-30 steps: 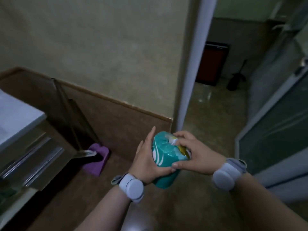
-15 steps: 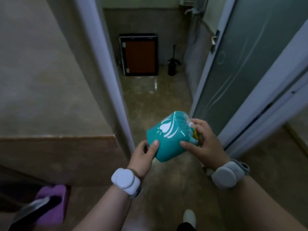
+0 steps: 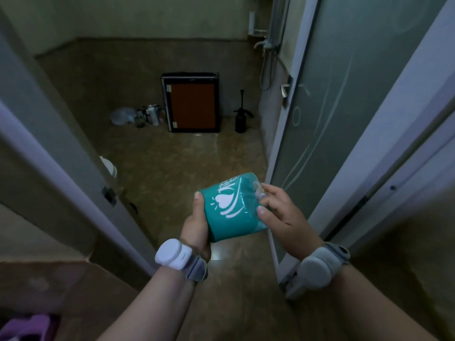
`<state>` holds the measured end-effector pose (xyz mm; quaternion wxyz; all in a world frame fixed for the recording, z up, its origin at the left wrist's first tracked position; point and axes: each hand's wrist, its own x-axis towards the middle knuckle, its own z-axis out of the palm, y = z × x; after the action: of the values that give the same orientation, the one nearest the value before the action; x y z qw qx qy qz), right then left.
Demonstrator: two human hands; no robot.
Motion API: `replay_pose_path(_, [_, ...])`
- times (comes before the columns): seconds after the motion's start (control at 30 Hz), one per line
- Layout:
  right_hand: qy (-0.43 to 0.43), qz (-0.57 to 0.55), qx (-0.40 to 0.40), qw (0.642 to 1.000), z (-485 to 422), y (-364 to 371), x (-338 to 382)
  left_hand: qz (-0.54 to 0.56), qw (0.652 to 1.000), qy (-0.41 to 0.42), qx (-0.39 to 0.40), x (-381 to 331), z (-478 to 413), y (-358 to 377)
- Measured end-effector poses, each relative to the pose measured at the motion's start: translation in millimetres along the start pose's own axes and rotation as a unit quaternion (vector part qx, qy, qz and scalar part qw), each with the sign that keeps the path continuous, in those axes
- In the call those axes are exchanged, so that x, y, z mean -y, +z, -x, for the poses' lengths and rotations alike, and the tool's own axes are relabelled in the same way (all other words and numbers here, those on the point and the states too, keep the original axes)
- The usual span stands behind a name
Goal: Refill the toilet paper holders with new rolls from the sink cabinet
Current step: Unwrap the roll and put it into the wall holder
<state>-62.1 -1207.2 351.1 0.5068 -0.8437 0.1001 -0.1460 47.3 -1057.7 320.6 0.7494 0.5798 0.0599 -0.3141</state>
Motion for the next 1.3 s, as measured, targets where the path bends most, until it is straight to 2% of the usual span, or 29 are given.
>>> replay_pose_path(0.2, [-0.007, 0.000, -0.137, 0.991, -41, -3, -15, 0.018, 0.995, 0.062, -0.071, -11, -41, 11])
replay_pose_path(0.27, [-0.001, -0.012, -0.160, 0.987, -54, -1, -18, 0.035, 0.991, 0.090, -0.088, -16, -56, 10])
replay_pose_path(0.43, [0.034, -0.122, -0.158, 0.979, -107, -10, -18, 0.040, 0.987, 0.141, -0.061, -40, -99, 12])
replay_pose_path(0.57, [0.092, -0.184, -0.223, 0.953, -171, -13, -25, 0.025, 0.983, 0.176, -0.051, -83, -149, 20])
replay_pose_path(0.67, [0.112, -0.261, -0.170, 0.944, -213, -12, -35, 0.010, 0.982, 0.182, -0.053, -110, -182, 18])
replay_pose_path(0.73, [0.092, -0.214, -0.107, 0.967, -240, -10, -39, -0.004, 0.982, 0.183, -0.045, -124, -204, 15])
replay_pose_path(0.8, [0.074, -0.158, -0.084, 0.981, -266, -3, -42, -0.016, 0.983, 0.181, -0.038, -134, -227, 14])
replay_pose_path(0.9, [0.046, -0.101, -0.115, 0.987, -296, 0, -47, -0.012, 0.984, 0.173, -0.036, -147, -252, 9])
replay_pose_path(0.97, [0.049, -0.113, -0.124, 0.985, -315, -1, -53, -0.016, 0.985, 0.162, -0.051, -156, -267, 0])
replay_pose_path(1.07, [0.151, -0.249, -0.128, 0.948, -351, 2, -62, 0.007, 0.984, 0.152, -0.097, -170, -293, -16])
replay_pose_path(1.17, [0.203, -0.264, -0.103, 0.937, -395, 12, -71, 0.014, 0.980, 0.157, -0.123, -182, -319, -25])
replay_pose_path(1.23, [0.186, -0.249, -0.137, 0.940, -415, 15, -72, 0.005, 0.973, 0.170, -0.156, -187, -330, -23])
replay_pose_path(1.3, [0.133, -0.168, -0.168, 0.962, -445, 15, -73, 0.020, 0.959, 0.194, -0.205, -199, -352, -19])
